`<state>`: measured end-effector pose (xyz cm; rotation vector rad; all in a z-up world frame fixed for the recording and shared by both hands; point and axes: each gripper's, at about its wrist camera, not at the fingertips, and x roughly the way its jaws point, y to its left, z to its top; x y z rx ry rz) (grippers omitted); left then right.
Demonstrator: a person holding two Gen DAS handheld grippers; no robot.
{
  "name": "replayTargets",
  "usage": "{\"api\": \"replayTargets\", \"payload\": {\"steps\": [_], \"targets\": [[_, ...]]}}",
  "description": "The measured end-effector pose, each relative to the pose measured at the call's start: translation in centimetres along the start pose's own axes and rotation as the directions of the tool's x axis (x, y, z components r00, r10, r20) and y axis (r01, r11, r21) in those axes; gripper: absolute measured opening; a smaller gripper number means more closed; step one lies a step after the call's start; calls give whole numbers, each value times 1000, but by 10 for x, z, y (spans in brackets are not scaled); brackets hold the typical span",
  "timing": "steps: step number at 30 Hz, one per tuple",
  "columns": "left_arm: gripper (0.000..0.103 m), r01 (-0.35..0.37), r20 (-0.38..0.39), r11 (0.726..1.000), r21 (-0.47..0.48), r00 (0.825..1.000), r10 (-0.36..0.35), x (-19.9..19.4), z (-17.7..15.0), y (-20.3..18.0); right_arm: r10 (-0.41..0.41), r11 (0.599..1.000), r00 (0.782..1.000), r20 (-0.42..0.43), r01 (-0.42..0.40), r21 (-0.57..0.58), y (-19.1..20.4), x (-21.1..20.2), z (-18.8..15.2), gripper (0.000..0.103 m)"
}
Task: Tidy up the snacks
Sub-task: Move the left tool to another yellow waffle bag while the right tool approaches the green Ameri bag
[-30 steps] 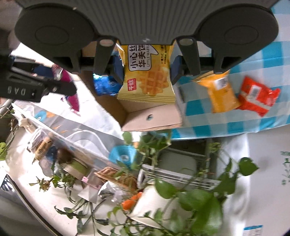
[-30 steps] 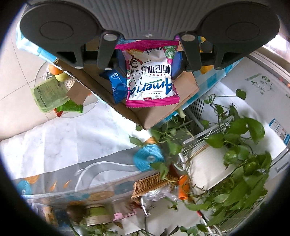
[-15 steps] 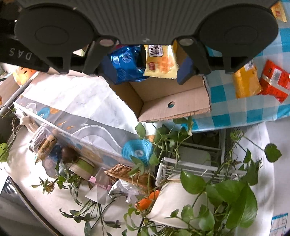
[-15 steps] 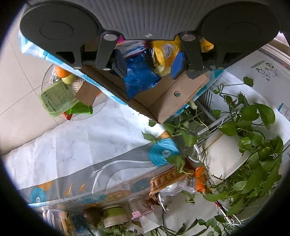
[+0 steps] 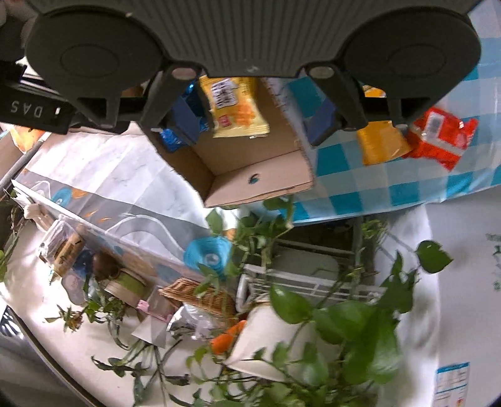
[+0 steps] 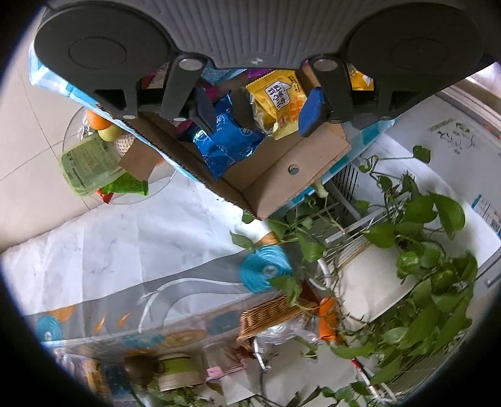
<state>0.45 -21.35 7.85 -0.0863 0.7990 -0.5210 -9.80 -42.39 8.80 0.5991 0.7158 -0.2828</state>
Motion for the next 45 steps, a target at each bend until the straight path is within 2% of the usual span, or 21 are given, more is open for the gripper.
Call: {"api": "replayTargets", "payload": {"steps": [5, 9, 13, 18, 26, 31, 34, 36, 40, 45], "targets": [[77, -25, -14, 1000, -13, 1000, 25, -7, -6, 24, 3, 998, 1000, -13, -4, -61, 13, 4, -4, 66], [84, -35, -24, 999, -26, 999, 35, -15, -11, 45, 35, 992, 999, -28, -38, -117, 26, 7, -9, 68], [84, -61, -36, 998, -7, 998, 61, -24, -19, 68, 61, 979, 997, -53, -70, -190, 42, 11, -16, 68], [85, -83, -64, 996, 10, 994, 84, -33, -33, 97, 114, 951, 989, -99, -138, -278, 61, 13, -26, 69], [86, -154, -113, 988, -30, 982, 150, -34, -62, 138, 147, 888, 974, -172, -206, -411, 90, 18, -51, 70], [87, -104, -165, 992, 77, 980, 116, -30, -77, 146, 156, 825, 959, -237, -258, -503, 107, 21, -71, 70], [87, -18, -185, 986, 165, 981, 49, -31, -84, 145, 160, 782, 945, -284, -297, -549, 113, 22, -84, 70], [87, 20, -184, 970, 242, 983, 26, -33, -89, 142, 161, 754, 936, -313, -321, -573, 117, 22, -92, 70], [87, 66, -193, 916, 395, 981, 13, -34, -102, 134, 145, 718, 922, -360, -348, -603, 122, 25, -104, 71], [87, 121, -235, 852, 510, 972, 3, -20, -114, 126, 95, 690, 913, -396, -347, -635, 124, 32, -116, 71]]}}
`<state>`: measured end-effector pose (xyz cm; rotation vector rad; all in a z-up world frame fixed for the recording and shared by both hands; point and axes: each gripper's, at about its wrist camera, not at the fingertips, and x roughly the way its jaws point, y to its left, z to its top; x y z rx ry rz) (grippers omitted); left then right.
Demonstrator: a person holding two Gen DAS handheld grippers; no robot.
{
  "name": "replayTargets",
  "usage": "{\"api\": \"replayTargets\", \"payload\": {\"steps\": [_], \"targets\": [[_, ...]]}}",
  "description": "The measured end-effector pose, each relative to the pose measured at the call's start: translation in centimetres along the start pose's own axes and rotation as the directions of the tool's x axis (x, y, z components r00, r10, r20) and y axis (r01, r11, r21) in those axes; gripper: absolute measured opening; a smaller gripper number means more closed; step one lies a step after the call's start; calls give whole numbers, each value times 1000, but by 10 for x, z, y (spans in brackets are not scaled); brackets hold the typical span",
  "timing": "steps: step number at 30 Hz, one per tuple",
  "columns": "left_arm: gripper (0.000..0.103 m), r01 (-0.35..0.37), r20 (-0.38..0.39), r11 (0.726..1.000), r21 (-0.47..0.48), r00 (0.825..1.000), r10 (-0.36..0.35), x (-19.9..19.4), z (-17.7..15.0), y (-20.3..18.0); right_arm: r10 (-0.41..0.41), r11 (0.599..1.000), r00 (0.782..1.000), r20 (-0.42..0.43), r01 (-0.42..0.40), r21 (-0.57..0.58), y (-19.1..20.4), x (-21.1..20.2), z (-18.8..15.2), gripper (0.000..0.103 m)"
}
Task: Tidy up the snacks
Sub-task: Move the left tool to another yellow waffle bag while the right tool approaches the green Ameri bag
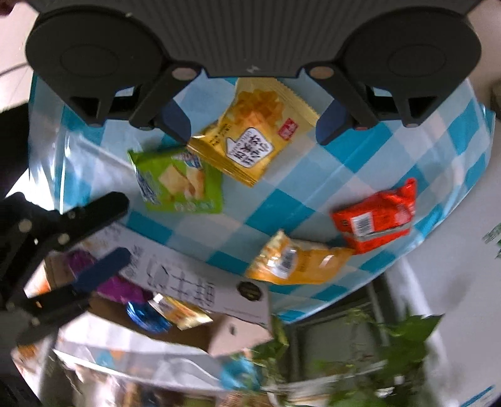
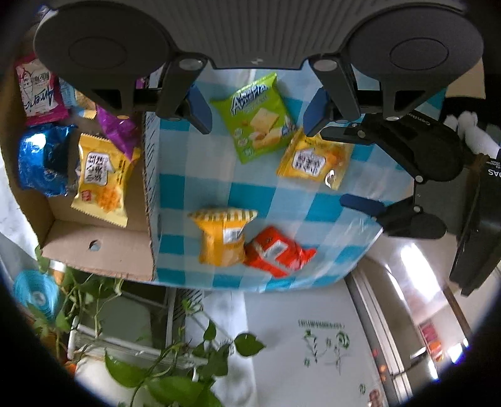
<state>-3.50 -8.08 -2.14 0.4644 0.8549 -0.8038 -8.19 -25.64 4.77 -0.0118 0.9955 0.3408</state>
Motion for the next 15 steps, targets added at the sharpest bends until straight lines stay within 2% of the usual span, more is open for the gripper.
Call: {"api": "replayTargets", "payload": {"steps": [4, 9, 15], "targets": [[87, 16, -16, 997, 77, 1000, -15, 11, 3, -5, 5, 1000, 999, -34, -6, -10, 0, 8, -2, 71], [87, 35, -39, 992, 119, 999, -31, 24, 6, -6, 1, 1000, 998, -62, -3, -24, 1, 15, -3, 74], [86, 68, -27, 992, 107, 998, -65, 27, 6, -5, -4, 999, 996, -93, 0, -36, 2, 27, -2, 75]]}}
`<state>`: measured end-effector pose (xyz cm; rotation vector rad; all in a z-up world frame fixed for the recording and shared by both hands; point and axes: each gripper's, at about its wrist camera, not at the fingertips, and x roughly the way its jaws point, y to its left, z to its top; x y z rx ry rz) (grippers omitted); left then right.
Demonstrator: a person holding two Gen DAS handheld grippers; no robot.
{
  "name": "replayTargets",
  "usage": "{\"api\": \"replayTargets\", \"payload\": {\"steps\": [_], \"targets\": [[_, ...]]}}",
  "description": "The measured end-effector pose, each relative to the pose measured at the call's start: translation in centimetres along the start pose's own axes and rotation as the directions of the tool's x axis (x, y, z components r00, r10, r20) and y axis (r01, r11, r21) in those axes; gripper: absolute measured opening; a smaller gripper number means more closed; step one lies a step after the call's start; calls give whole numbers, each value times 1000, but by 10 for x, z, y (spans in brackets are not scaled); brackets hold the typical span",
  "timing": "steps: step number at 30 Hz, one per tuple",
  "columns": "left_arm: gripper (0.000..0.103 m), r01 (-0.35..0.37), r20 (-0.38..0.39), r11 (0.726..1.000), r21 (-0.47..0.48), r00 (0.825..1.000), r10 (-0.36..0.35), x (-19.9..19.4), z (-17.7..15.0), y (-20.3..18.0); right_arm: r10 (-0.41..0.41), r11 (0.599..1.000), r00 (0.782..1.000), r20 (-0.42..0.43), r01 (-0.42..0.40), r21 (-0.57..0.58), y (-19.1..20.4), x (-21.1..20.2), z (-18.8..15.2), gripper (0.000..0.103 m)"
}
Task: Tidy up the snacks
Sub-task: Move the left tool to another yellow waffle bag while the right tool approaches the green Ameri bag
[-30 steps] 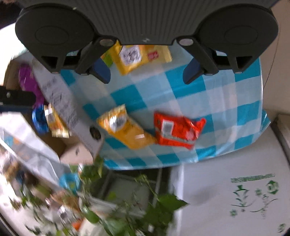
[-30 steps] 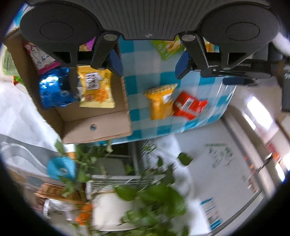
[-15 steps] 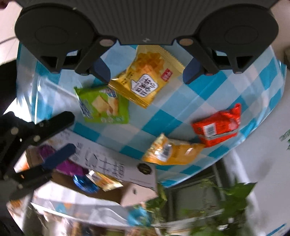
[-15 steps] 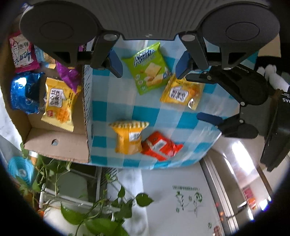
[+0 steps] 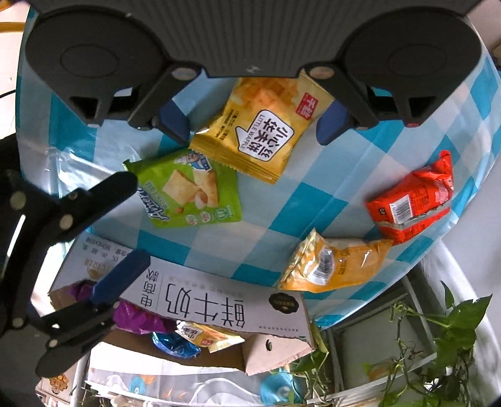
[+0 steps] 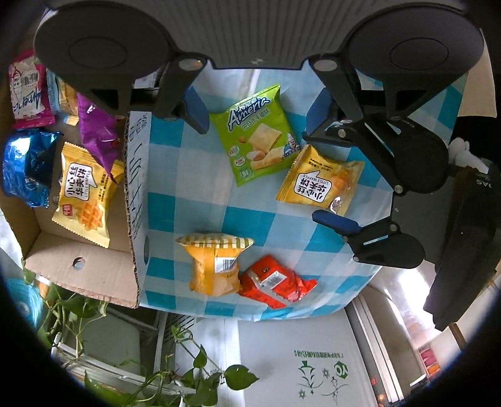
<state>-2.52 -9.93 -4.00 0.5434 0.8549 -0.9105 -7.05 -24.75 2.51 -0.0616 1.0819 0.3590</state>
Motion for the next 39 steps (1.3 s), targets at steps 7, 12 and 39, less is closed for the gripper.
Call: {"api": "replayTargets", "payload": {"steps": [7, 12, 39], "targets": [[69, -46, -9, 991, -124, 999, 46, -7, -3, 16, -15, 1000, 999, -28, 15, 0, 1, 17, 7, 75], [68, -181, -69, 920, -348, 983, 168, -14, -13, 54, -24, 1000, 998, -54, 23, -17, 6, 29, 9, 76], [103, -322, -155, 768, -554, 946, 286, -9, -33, 79, -115, 992, 990, -83, 111, -52, 16, 65, 15, 80]]}}
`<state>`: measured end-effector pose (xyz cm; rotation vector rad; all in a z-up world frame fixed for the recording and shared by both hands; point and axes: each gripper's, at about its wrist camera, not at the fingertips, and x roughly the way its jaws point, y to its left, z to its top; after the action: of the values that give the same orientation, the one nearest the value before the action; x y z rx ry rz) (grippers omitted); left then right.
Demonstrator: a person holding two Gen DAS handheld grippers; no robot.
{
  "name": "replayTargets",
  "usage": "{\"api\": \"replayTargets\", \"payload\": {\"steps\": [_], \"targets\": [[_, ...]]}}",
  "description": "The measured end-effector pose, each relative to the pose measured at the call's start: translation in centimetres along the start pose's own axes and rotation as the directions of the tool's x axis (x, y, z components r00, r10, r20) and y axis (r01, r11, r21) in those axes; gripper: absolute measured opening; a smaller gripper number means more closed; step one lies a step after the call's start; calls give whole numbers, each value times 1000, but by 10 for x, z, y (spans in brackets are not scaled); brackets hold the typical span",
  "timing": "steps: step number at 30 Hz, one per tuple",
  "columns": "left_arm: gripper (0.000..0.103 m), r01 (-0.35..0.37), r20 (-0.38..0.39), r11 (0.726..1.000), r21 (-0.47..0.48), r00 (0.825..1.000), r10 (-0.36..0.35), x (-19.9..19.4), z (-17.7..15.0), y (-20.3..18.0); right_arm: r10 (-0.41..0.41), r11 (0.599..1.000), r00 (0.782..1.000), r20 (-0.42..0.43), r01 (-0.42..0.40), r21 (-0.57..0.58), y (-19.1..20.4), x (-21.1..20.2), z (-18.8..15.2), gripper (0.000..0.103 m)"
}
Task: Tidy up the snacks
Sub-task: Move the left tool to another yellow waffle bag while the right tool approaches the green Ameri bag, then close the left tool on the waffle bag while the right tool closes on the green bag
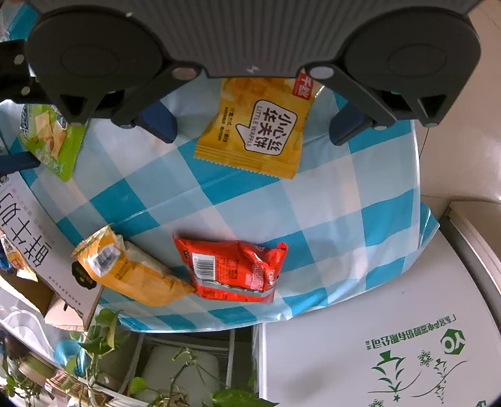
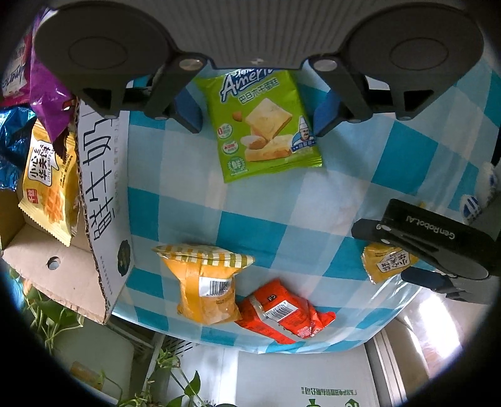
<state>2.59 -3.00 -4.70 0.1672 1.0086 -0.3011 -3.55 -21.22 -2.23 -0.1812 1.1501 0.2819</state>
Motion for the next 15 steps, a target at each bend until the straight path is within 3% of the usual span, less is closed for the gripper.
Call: {"api": "replayTargets", "payload": {"steps": [7, 15], "targets": [[103, -11, 1, 1000, -19, 1000, 11, -1, -1, 0, 0, 1000, 1000, 10, 0, 4, 3, -3, 1, 66], [103, -15, 4, 1000, -18, 1000, 15, -1, -2, -1, 4, 999, 1000, 19, -5, 40, 4, -3, 6, 61]]}}
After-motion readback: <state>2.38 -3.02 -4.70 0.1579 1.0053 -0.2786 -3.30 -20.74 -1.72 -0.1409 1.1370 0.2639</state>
